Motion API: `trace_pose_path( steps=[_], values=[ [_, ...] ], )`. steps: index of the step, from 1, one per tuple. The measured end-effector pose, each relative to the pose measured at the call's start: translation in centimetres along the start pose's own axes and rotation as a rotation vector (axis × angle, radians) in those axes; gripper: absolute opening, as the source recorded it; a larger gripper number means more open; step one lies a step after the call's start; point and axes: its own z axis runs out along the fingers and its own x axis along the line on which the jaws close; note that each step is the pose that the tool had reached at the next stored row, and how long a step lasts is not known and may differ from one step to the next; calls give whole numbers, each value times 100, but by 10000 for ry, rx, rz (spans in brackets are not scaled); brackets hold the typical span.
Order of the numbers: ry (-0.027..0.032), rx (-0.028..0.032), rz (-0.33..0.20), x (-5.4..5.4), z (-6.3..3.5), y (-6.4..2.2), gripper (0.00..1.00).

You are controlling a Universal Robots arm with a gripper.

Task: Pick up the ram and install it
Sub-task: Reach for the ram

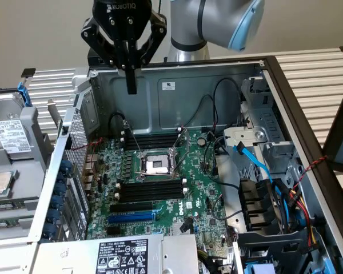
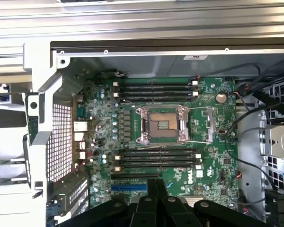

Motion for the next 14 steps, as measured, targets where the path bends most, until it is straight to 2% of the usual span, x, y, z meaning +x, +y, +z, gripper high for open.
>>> trace_pose_path(
  steps=[10,14],
  values=[
    [28,1,1,454,17,-33,10],
    [57,3,3,634,29,-47,10]
  ],
)
